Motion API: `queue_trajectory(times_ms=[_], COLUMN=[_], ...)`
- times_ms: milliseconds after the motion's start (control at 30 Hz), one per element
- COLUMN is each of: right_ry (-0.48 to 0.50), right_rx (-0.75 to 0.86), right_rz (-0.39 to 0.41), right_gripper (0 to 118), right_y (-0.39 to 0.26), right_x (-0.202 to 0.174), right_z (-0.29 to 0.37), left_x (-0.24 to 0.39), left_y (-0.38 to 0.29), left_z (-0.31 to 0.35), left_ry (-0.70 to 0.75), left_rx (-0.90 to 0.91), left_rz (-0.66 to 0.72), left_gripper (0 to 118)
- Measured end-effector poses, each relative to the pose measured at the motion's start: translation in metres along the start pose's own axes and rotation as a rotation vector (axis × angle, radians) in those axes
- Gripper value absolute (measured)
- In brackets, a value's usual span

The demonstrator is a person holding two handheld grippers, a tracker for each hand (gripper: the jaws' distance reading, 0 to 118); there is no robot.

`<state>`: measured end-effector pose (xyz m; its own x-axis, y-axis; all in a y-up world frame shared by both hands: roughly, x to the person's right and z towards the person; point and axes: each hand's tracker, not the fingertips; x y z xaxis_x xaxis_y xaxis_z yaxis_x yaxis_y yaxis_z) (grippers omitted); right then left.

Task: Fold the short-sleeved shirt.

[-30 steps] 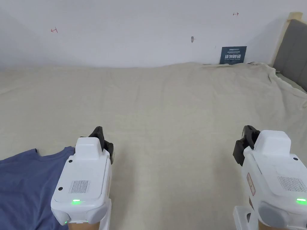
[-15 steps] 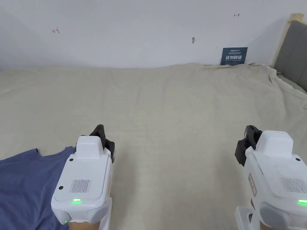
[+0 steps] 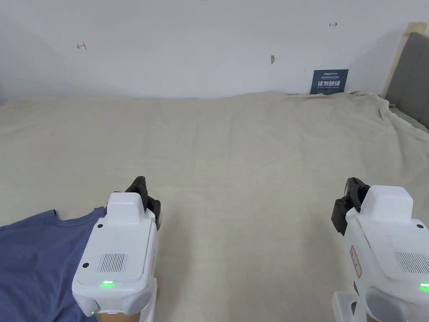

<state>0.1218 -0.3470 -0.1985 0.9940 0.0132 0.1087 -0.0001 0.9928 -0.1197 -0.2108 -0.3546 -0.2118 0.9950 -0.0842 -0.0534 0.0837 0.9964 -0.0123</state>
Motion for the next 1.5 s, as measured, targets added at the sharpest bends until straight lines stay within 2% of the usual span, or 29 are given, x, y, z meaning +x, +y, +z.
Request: queue_trajectory(times_ms=[267,500,667,1233,1500], right_ry=[0.011,0.058,0.133,0.496,0.558], right_rx=[0.004,0.015,0.03,0.059,0.053], right_rz=[0.01,0.019,0.024,0.042,0.045], right_gripper=[1,1,1,1,1], right_y=[0.003,0.009,0.015,0.022,0.028], right_x=[-0.007,-0.031,-0.067,-0.232,-0.258], right_z=[0.001,-0.003,-0.005,0.027,0.017], left_x=[-0.008,-0.036,-0.072,-0.216,-0.237], left_y=[0.003,0.005,0.006,0.008,0.006], left_z=[0.004,0.012,0.025,0.12,0.149], left_ry=[0.016,0.074,0.161,0.519,0.584], left_rx=[0.007,0.012,0.012,-0.018,-0.038], left_rz=[0.004,-0.003,-0.007,-0.062,-0.083], left_gripper=[0,0,0,0,0])
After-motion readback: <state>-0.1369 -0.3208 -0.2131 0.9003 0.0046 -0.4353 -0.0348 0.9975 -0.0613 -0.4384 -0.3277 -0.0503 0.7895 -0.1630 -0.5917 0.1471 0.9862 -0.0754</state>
